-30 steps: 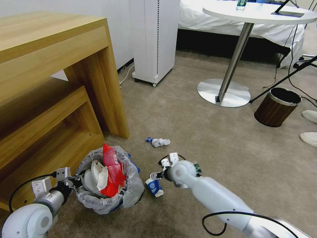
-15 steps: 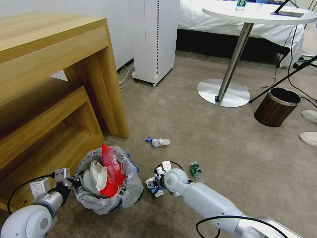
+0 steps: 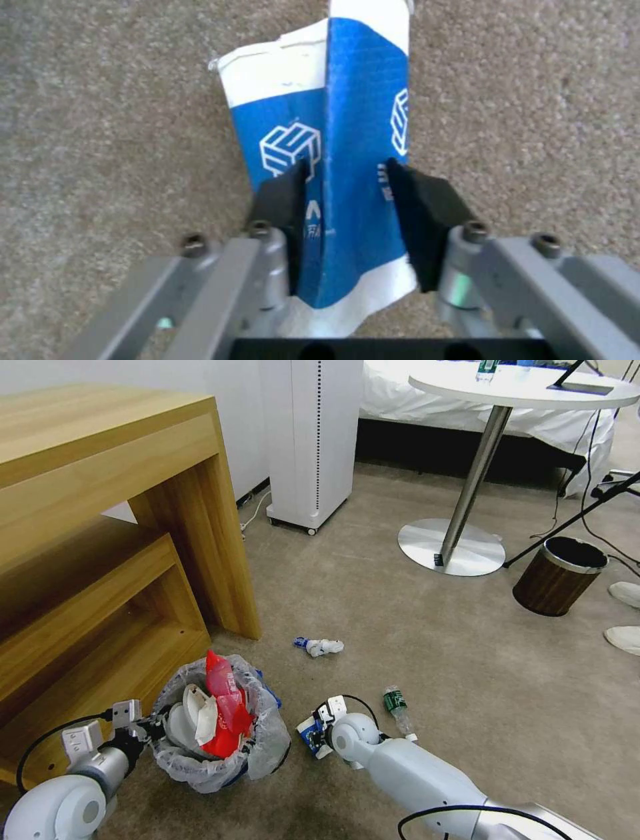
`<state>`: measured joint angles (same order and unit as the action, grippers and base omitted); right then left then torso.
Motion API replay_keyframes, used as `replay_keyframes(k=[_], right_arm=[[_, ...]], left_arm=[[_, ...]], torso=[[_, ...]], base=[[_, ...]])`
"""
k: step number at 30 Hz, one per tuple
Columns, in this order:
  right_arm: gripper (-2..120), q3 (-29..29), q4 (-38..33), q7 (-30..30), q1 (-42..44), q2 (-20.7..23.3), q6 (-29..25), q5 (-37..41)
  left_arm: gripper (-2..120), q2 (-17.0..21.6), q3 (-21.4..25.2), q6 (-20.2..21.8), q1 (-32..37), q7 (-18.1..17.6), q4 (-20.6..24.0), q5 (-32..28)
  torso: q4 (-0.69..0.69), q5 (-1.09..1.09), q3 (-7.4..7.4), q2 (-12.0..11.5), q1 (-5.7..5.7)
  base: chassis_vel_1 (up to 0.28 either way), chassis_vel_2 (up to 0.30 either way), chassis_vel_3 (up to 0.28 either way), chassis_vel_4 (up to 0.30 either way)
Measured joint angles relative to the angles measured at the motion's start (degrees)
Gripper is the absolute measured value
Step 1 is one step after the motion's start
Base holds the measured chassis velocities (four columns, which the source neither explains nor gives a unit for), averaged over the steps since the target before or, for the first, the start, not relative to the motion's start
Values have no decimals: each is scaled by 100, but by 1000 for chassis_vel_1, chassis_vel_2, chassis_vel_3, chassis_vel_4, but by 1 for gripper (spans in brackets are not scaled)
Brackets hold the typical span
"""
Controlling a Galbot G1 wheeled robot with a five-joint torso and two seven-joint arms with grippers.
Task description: Pick up the trash bin and place the garbage on the floor into it.
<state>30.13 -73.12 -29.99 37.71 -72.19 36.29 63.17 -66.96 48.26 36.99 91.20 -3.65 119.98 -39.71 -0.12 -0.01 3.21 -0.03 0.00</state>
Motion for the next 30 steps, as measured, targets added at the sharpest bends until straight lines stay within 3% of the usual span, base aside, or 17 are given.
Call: replay_keyframes(k=[7, 9, 10, 13, 14, 18, 22, 25, 30], right_arm=[[5, -96, -296, 300, 163, 316, -406, -87], [0, -340, -632, 850, 374, 753, -1052, -315], [0, -340, -632, 850, 374, 753, -1052, -315], [0, -676, -1263, 1594, 690, 1461, -1813, -587], [0, -676, -1263, 1594, 690, 1461, -1813, -587], [0, -1031, -2067, 2614, 1044, 2140, -3169, -1111], [0, -1174, -2434, 3152, 1128, 2393, -3676, -1161], [0, -1236, -3065, 4194, 1040, 2753, -4406, -1036], [0, -1025, -3428, 4776, 653, 2831, -4682, -785]], left_arm=[[0, 8, 2, -13, 5, 3, 0, 1], [0, 27, 4, -13, -10, 3, -15, 0], [0, 27, 4, -13, -10, 3, -15, 0], [0, 53, 4, -13, -24, 0, -36, -10], [0, 53, 4, -13, -24, 0, -36, -10], [0, 90, 14, -9, -16, -19, -67, -24], [0, 93, 15, -3, -10, -22, -67, -22], [0, 77, 8, 13, -5, -32, -35, -8], [0, 38, 1, 29, 9, -38, 22, 14]], torso=[[1, 1, 0, 0, 0], [0, 2, 0, 0, 0], [0, 2, 0, 0, 0], [-3, -1, 0, 0, 0], [-3, -1, 0, 0, 0], [-1, 1, 0, 0, 0], [0, 1, 0, 0, 0], [-1, 0, 0, 0, 0], [0, 0, 0, 0, 0]], base=[[0, 0, 0, 0], [0, 0, 0, 0], [0, 0, 0, 0], [0, 0, 0, 0], [0, 0, 0, 0], [0, 0, 0, 0], [0, 0, 0, 0], [0, 0, 0, 0], [0, 0, 0, 0]])
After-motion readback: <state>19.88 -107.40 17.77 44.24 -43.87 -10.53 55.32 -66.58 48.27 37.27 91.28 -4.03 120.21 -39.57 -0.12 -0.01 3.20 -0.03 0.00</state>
